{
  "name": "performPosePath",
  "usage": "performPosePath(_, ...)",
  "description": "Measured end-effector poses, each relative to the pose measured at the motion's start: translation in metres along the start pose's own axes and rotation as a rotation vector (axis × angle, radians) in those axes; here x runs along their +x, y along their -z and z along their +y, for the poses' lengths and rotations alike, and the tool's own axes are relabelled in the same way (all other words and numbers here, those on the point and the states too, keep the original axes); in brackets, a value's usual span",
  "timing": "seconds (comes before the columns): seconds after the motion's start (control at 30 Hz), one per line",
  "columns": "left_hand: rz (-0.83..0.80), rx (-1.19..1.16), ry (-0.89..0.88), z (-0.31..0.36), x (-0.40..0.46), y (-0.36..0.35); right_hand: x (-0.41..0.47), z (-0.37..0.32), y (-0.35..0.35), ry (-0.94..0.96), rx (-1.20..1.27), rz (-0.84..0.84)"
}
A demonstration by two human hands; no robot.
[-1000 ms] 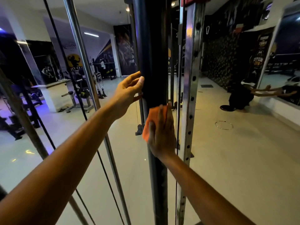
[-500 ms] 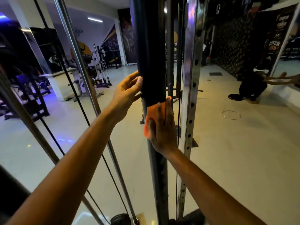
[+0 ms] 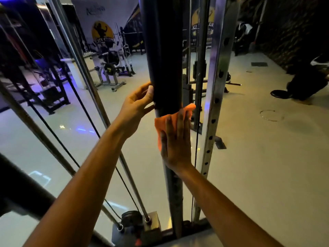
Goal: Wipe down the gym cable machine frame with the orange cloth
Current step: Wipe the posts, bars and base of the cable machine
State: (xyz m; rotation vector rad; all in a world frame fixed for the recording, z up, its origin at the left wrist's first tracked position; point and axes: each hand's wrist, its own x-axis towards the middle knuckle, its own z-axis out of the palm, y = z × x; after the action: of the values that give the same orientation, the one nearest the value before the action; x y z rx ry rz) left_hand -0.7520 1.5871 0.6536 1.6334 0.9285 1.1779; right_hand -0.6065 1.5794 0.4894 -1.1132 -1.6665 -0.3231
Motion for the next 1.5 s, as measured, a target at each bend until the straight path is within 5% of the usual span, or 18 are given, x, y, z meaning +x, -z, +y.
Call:
performPosePath(0.2,0.045,-0.028,0.014,-0.014,-0.009,-0.009,0.035,-0.012,0.000,-0.045,0.057,0.101)
performPosePath(0.4,0.079,-0.055,0.034,-0.026,-0.010,-0.012,-0.073,0.005,-0.024,-0.210,0.085,-0.091)
performPosePath(0.67,0.058,-0.084,0.030,-0.037,-0.014,-0.012,0.010,-0.017,-0.012,-0.206,0.097,0.154)
performPosePath(0.93,0.007,-0.114,0.078,-0.069,-0.019,-0.005,-0.097,-0.003,-0.047,-0.332,-0.035,-0.051)
performPosePath(1.17,-0.084,-0.105,0.085,-0.084,-0.020,0.002,-0.019,-0.030,-0.028,-0.282,0.032,0.185)
performPosePath(1.5,-0.080,-0.131,0.141,-0.104,-0.028,0.002,-0.134,0.001,-0.052,-0.346,-0.051,-0.128)
